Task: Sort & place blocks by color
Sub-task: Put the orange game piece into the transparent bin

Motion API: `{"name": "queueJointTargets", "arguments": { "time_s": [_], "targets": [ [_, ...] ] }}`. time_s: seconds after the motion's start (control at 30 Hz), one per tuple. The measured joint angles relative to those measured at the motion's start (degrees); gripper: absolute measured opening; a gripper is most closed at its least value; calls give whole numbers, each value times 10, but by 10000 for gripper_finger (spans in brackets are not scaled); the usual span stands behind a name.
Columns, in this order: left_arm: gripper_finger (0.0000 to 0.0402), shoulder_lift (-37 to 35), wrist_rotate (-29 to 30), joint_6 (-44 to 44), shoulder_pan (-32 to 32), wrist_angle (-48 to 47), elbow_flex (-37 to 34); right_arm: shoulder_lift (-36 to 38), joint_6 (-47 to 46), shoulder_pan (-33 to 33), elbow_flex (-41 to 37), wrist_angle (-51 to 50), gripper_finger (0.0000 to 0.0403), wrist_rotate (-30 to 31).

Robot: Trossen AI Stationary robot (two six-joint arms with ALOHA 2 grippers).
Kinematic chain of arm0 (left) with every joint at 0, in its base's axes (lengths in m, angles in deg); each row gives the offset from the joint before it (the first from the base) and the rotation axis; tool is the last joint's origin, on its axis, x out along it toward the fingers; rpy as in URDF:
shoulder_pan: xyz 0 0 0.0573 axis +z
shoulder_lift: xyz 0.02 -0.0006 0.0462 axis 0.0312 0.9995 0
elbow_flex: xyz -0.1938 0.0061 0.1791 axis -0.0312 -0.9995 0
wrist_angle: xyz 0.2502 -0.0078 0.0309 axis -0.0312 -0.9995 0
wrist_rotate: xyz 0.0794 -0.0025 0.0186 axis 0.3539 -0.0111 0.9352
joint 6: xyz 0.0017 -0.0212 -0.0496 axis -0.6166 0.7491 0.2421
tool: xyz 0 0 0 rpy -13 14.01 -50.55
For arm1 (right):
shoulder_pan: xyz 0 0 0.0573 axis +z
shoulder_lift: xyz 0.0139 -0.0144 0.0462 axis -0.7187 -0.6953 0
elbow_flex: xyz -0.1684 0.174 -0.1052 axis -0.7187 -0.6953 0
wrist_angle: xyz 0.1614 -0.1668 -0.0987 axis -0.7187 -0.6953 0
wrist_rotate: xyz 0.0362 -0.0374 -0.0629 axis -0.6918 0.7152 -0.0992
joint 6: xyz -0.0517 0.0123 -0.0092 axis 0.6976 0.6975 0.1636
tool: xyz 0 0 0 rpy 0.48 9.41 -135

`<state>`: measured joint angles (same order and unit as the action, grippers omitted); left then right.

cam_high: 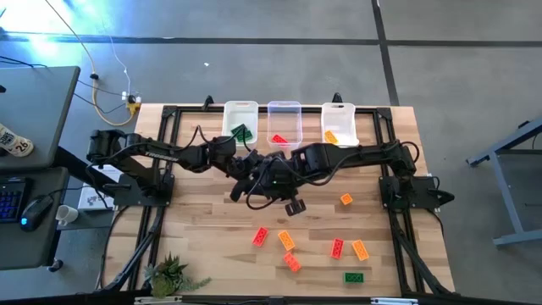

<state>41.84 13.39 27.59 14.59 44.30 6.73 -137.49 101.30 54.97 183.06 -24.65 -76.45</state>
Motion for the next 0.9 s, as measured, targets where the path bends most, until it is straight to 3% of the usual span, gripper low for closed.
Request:
{"name": "queueJointTargets", "arguments": {
  "time_s": [0.4, 0.7, 0.9],
  "targets": [
    [227, 0, 47, -19, 16, -6, 0, 0, -23, 3, 0, -47, 73, 54],
    [224, 0, 63, -57, 49, -70, 0, 0, -48, -4, 0, -85, 73, 134],
    [223, 0, 120, -107, 56, -116, 0, 0, -105, -29, 0, -113, 73, 191]
  ]
}}
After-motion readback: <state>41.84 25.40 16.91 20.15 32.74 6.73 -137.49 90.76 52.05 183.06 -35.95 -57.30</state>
